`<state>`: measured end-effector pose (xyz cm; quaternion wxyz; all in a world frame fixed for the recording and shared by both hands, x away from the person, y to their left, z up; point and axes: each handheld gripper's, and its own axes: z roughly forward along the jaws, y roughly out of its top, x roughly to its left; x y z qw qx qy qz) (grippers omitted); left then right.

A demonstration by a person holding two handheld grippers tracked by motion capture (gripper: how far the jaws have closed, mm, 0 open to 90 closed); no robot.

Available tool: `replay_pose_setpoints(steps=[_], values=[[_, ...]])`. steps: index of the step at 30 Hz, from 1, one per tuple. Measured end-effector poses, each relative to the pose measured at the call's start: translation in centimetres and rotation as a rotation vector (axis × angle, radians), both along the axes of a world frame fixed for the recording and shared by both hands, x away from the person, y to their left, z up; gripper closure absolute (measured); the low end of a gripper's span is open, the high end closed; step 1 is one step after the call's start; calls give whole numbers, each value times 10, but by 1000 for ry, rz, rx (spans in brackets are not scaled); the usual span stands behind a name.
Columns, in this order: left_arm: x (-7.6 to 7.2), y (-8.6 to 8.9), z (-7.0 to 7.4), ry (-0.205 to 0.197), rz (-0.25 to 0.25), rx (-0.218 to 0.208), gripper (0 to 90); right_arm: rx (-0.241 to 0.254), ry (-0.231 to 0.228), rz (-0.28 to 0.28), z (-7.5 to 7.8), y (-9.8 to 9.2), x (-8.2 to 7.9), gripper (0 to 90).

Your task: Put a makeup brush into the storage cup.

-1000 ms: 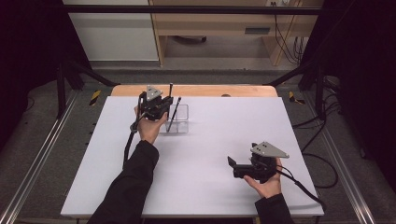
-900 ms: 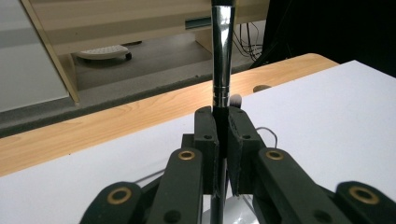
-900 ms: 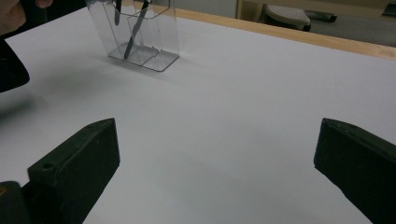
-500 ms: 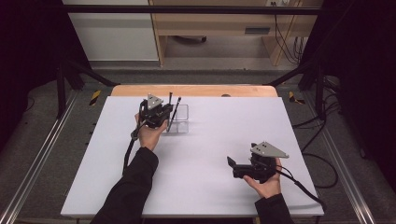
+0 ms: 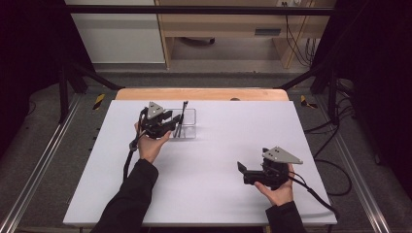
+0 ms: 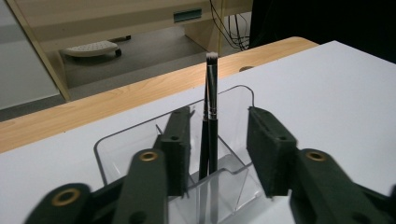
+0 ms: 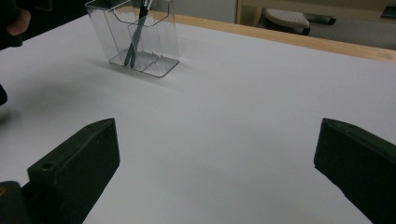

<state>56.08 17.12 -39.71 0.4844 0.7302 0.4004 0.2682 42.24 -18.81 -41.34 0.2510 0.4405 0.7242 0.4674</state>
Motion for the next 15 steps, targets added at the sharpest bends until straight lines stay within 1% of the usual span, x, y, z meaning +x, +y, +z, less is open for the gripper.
replay_pose_setpoints(steps=[3, 6, 7, 10, 12, 13, 15], values=[[-8, 4, 6, -1, -14, -22, 493, 7, -2, -1, 1, -1, 0, 7], [-16, 6, 10, -10, -29, -14, 438, 7, -1, -5, 2, -2, 1, 7], [-19, 7, 11, -11, -34, -8, 422, 8, -3, -5, 2, -2, 1, 7], [-27, 9, 13, -6, -52, -9, 371, 8, -2, -5, 2, -2, 2, 7], [-32, 10, 14, -13, -59, 18, 343, 8, -3, -6, 2, -2, 2, 6], [-35, 11, 15, -15, -63, 20, 333, 8, -4, -7, 2, -2, 2, 6], [-41, 13, 15, -16, -71, 6, 315, 7, -6, -8, 2, -3, 3, 6]])
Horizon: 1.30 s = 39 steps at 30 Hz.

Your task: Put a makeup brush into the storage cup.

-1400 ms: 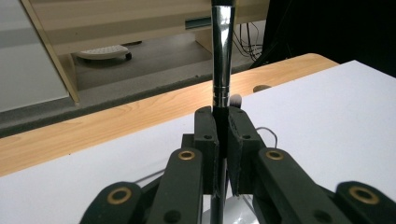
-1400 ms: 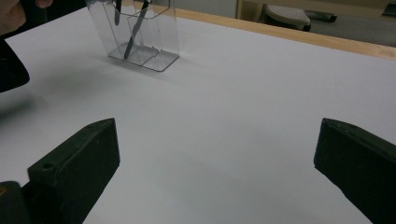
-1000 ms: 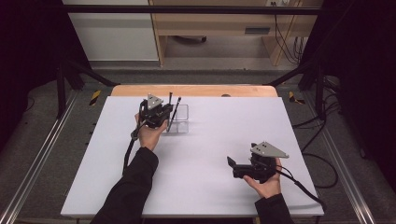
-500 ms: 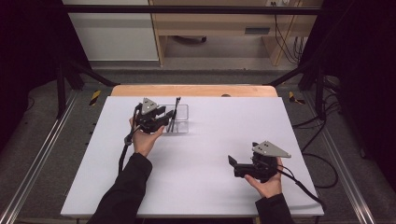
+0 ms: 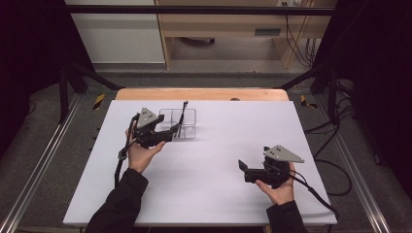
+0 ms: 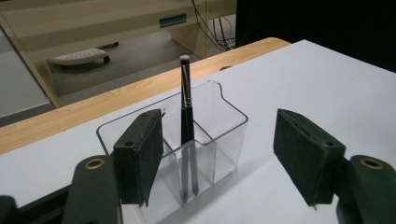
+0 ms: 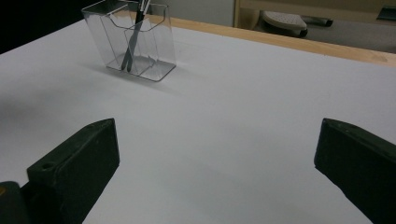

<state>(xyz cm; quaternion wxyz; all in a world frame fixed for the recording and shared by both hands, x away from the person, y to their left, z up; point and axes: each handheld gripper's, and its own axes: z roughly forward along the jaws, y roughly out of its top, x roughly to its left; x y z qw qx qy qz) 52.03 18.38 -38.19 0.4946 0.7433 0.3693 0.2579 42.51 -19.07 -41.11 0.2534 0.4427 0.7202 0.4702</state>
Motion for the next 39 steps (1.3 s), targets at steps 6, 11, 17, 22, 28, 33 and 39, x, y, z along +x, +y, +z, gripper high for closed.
replay_pose_setpoints(steps=[6, 11, 17, 22, 28, 33, 39], values=[[-17, 4, 1, 8, -34, 11, 257, 5, -3, -3, 1, -1, 0, 6], [-33, 9, 1, 5, -60, 14, 217, 7, -7, -4, 3, -3, 0, 6], [-51, 16, -4, 9, -76, 5, 204, 10, -12, -1, 4, -3, -1, 7], [-60, 23, -9, 19, -73, 10, 189, 12, -13, 2, 5, -4, -2, 7], [-70, 31, -15, 30, -63, 4, 186, 7, -17, -1, 6, -6, -3, 8], [-79, 39, -18, 33, -58, -9, 177, -6, -15, 9, 5, -6, -5, 7], [-89, 49, -22, 33, -51, -19, 159, -20, -14, 14, 5, -6, -8, 7]])
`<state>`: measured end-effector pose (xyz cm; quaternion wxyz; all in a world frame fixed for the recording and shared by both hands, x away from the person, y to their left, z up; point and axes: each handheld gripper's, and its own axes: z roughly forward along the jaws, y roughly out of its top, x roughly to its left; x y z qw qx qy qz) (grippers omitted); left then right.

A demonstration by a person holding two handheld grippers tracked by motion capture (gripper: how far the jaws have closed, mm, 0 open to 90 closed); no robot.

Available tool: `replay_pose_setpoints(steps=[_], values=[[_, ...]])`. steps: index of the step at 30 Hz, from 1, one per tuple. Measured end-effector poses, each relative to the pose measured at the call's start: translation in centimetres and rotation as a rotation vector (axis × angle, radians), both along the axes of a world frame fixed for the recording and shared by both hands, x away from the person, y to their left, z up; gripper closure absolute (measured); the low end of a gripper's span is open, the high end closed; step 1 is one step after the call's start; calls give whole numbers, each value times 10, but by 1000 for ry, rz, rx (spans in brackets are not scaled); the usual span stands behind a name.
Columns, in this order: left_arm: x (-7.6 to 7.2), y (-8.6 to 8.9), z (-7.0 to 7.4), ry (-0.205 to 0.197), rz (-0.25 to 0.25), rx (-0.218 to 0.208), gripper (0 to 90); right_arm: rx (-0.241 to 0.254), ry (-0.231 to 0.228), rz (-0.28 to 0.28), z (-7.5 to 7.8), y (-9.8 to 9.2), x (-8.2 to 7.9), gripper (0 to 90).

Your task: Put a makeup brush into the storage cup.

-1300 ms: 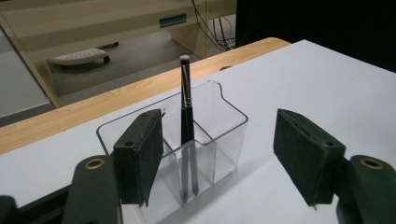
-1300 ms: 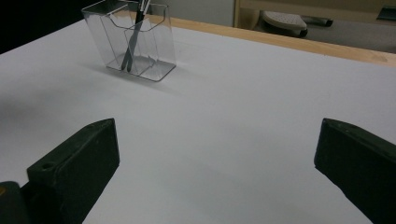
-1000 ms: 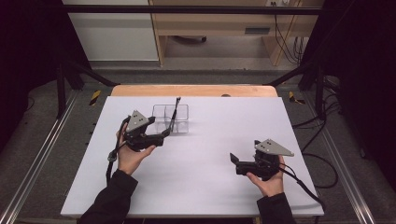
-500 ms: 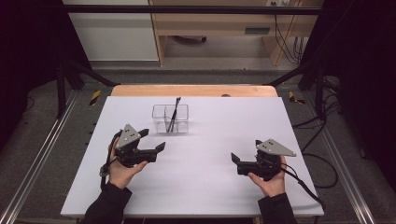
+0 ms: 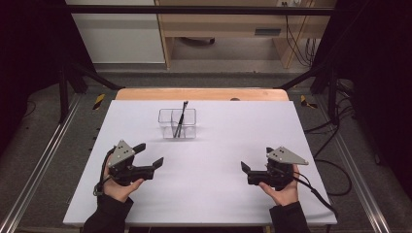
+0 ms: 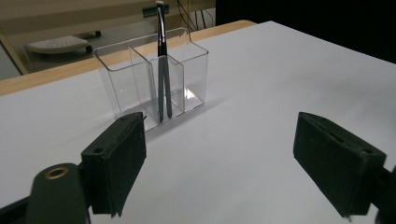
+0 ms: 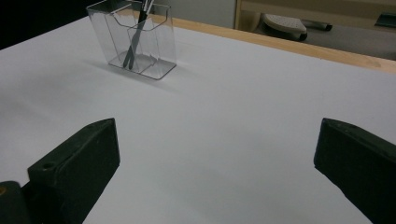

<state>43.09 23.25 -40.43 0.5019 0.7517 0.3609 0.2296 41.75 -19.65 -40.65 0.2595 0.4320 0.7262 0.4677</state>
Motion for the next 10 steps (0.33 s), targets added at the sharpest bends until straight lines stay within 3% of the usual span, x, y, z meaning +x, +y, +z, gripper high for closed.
replay_pose_setpoints(steps=[10], values=[[-4, 14, -13, 20, 31, 13, 156, 20, 10, -13, -4, -8, 0, 14]])
